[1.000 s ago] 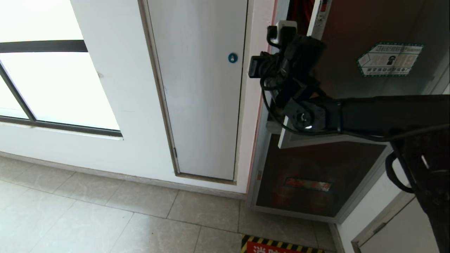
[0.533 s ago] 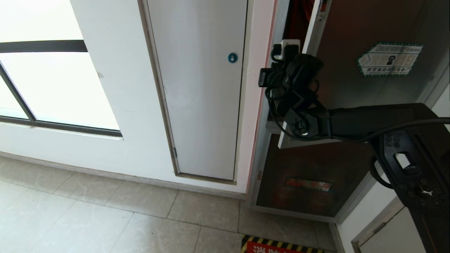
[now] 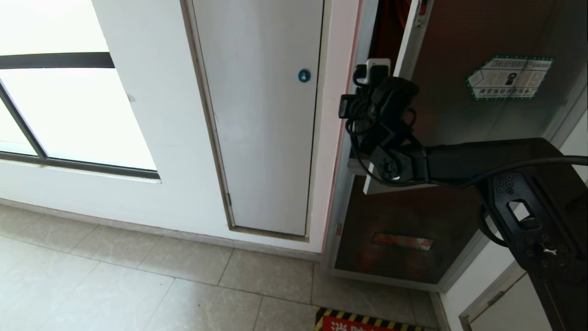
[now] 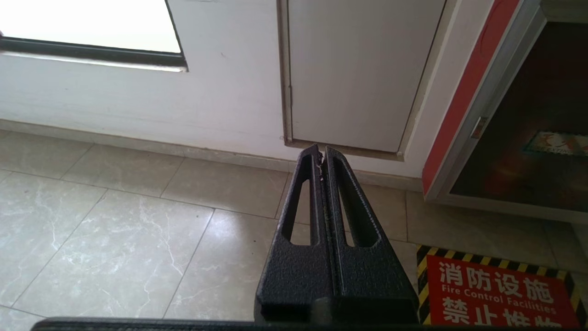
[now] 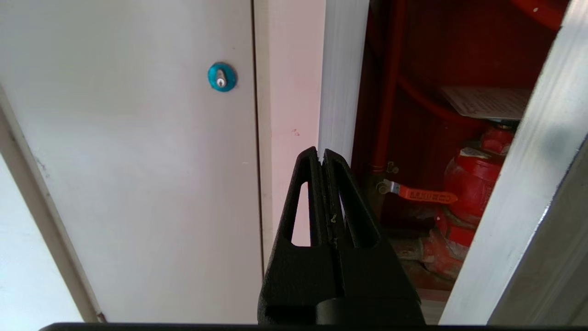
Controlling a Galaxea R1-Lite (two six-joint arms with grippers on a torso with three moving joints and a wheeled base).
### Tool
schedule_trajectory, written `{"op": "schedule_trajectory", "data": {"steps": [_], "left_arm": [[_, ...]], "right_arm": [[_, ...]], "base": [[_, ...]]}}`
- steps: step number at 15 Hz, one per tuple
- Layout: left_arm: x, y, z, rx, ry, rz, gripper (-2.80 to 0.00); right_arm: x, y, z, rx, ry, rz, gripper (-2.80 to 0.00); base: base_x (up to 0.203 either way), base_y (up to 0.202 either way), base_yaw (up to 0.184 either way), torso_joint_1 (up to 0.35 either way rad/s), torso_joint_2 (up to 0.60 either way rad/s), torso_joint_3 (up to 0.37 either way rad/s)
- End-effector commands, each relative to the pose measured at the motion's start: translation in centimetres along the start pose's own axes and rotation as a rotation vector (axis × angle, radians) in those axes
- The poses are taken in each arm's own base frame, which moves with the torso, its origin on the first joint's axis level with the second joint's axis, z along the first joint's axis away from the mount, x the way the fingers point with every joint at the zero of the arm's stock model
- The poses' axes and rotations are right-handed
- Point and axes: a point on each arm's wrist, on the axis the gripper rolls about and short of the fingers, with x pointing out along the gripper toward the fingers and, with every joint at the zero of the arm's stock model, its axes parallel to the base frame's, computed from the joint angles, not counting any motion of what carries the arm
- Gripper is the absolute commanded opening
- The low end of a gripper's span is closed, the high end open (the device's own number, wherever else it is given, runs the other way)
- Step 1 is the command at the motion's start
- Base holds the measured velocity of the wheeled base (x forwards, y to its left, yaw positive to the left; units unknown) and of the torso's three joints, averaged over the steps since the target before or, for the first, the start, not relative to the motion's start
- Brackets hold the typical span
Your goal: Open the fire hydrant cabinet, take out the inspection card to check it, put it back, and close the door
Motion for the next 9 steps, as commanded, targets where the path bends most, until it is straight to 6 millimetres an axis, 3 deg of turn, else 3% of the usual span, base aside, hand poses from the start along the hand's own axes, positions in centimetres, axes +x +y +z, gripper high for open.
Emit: {"op": "schedule_trajectory", "data": {"steps": [1, 9], "left_arm": [[0.0, 0.0, 0.0, 0.0, 0.001, 0.001, -2.8], [0.0, 0.0, 0.0, 0.0, 0.001, 0.0, -2.8]], "right_arm": [[0.0, -0.1, 0.1, 0.002, -0.004, -0.008, -2.8], [0.9, -1.7, -0.7, -0.012, 0.009, -0.074, -2.8]], "base": [[0.0, 0.0, 0.0, 0.0, 0.0, 0.0], [0.0, 0.0, 0.0, 0.0, 0.0, 0.0]]}}
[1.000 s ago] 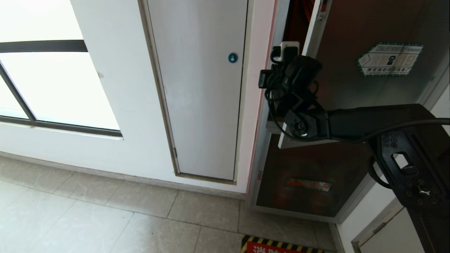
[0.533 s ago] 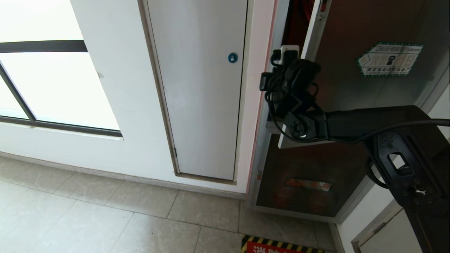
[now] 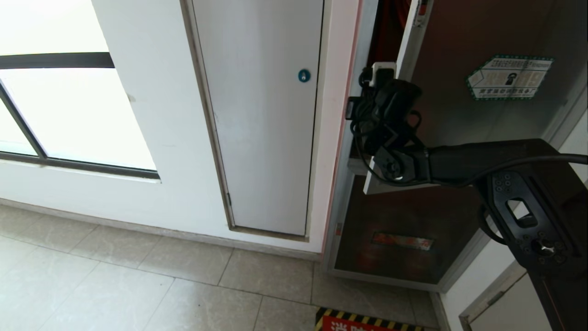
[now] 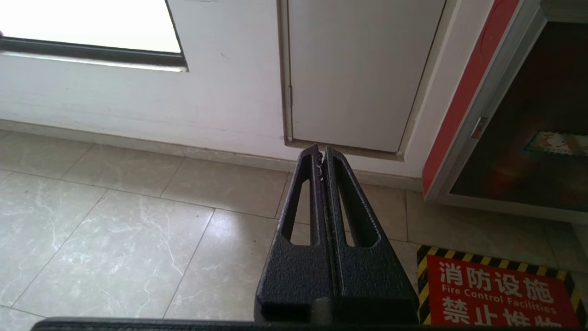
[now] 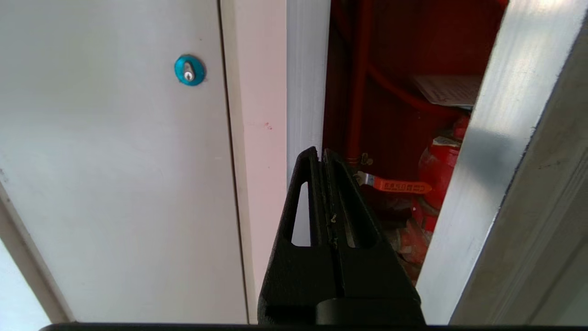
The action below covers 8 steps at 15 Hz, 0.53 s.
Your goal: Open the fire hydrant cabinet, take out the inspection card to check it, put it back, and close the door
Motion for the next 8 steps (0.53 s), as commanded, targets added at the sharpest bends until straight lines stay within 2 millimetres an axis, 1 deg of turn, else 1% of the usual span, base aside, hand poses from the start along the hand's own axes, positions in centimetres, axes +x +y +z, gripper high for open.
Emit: {"op": "schedule_trajectory", "data": {"steps": [1, 4, 8], "left_arm": [[0.01, 0.0, 0.0, 0.0, 0.001, 0.0, -2.8], [0.01, 0.0, 0.0, 0.0, 0.001, 0.0, -2.8], [0.01, 0.0, 0.0, 0.0, 0.001, 0.0, -2.8]], "right_arm": [[0.2, -0.44, 0.08, 0.0, -0.005, -0.014, -2.8], [0.18, -0.56, 0.6, 0.023, -0.054, -0.028, -2.8], [0.15, -0.63, 0.82, 0.025, -0.058, -0.039, -2.8]], "base": [[0.0, 0.0, 0.0, 0.0, 0.0, 0.0], [0.0, 0.0, 0.0, 0.0, 0.0, 0.0], [0.0, 0.0, 0.0, 0.0, 0.0, 0.0]]}}
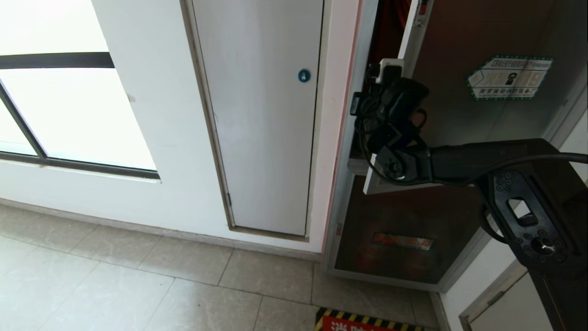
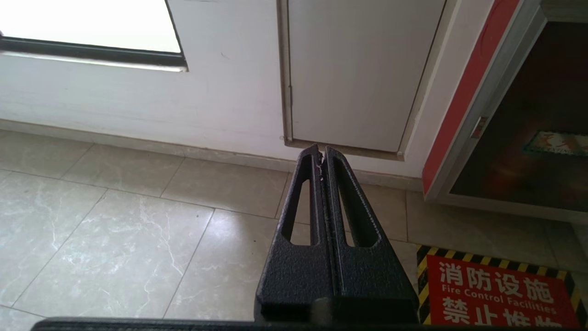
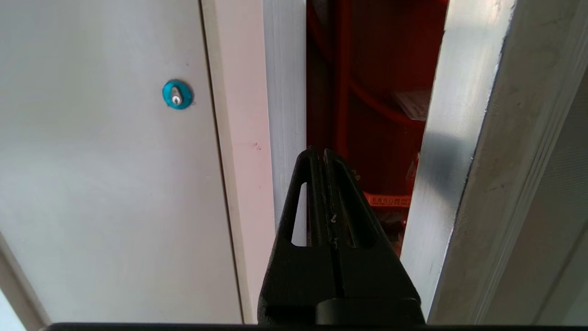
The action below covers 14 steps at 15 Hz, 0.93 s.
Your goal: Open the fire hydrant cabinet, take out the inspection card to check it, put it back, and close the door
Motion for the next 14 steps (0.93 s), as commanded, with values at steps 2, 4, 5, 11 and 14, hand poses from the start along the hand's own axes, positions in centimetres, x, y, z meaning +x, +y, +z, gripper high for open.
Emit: {"op": "schedule_trajectory", "data": {"steps": [2, 4, 5, 11, 14], "left_arm": [[0.0, 0.0, 0.0, 0.0, 0.001, 0.0, -2.8], [0.0, 0.0, 0.0, 0.0, 0.001, 0.0, -2.8], [0.0, 0.0, 0.0, 0.0, 0.001, 0.001, -2.8], [0.0, 0.0, 0.0, 0.0, 0.001, 0.0, -2.8], [0.0, 0.0, 0.0, 0.0, 0.001, 0.0, -2.8]], "right_arm": [[0.0, -0.1, 0.4, 0.003, -0.009, -0.009, -2.8], [0.1, -0.3, 0.5, 0.003, -0.009, -0.02, -2.8], [0.1, -0.4, 0.6, 0.003, -0.01, -0.024, -2.8], [0.6, -1.3, 0.3, -0.007, -0.006, -0.045, -2.8], [0.6, -1.4, 0.3, -0.008, -0.006, -0.054, -2.8]], "base": [[0.0, 0.0, 0.0, 0.0, 0.0, 0.0], [0.0, 0.0, 0.0, 0.0, 0.0, 0.0], [0.0, 0.0, 0.0, 0.0, 0.0, 0.0], [0.0, 0.0, 0.0, 0.0, 0.0, 0.0], [0.0, 0.0, 0.0, 0.0, 0.0, 0.0]]}}
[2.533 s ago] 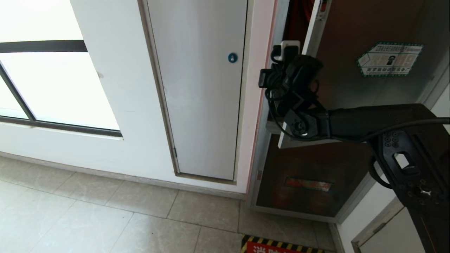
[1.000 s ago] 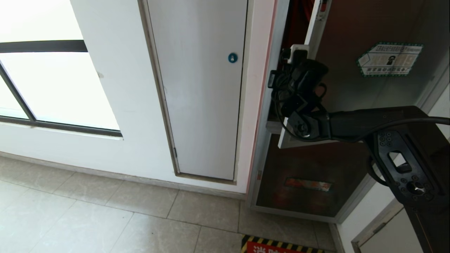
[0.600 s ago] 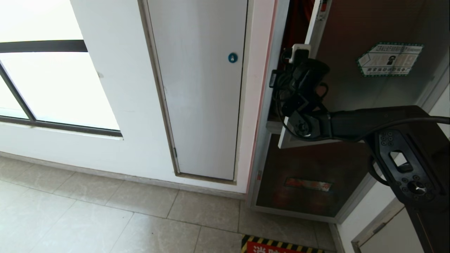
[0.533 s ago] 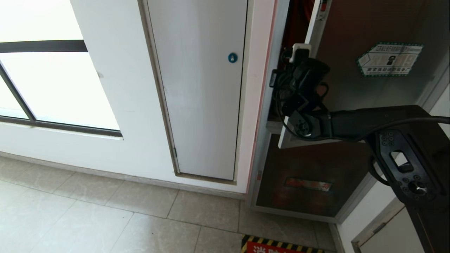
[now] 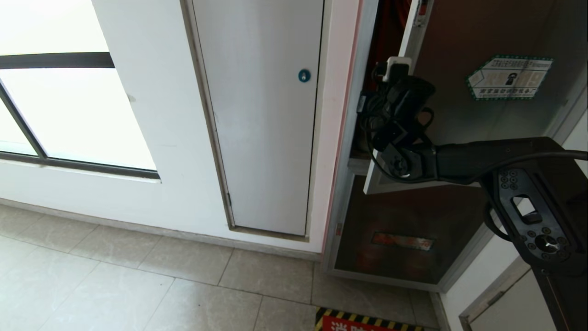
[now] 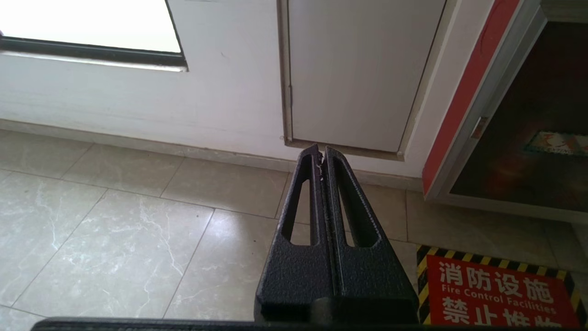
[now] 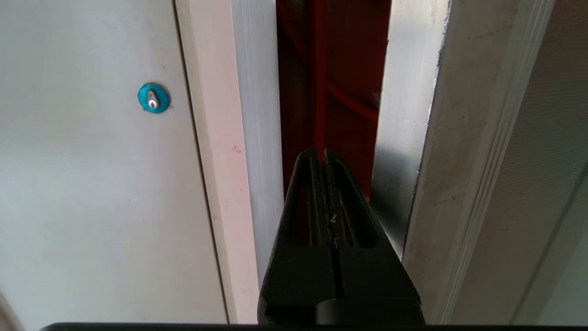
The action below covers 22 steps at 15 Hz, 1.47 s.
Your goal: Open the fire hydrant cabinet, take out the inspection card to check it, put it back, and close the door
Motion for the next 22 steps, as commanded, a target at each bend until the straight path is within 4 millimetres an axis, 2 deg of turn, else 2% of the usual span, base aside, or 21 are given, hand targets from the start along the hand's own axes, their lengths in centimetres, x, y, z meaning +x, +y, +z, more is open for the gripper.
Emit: {"op": "schedule_trajectory", "data": {"steps": [1, 12, 22], "left_arm": [[0.0, 0.0, 0.0, 0.0, 0.001, 0.001, -2.8], [0.0, 0.0, 0.0, 0.0, 0.001, 0.0, -2.8], [0.0, 0.0, 0.0, 0.0, 0.001, 0.0, -2.8]], "right_arm": [[0.0, -0.1, 0.3, 0.004, -0.008, -0.007, -2.8], [0.1, -0.9, 0.5, 0.0, -0.002, -0.05, -2.8], [-1.1, -2.0, 2.4, -0.007, 0.013, -0.059, -2.8]], "base": [[0.0, 0.0, 0.0, 0.0, 0.0, 0.0], [0.0, 0.0, 0.0, 0.0, 0.0, 0.0], [0.0, 0.0, 0.0, 0.0, 0.0, 0.0]]}}
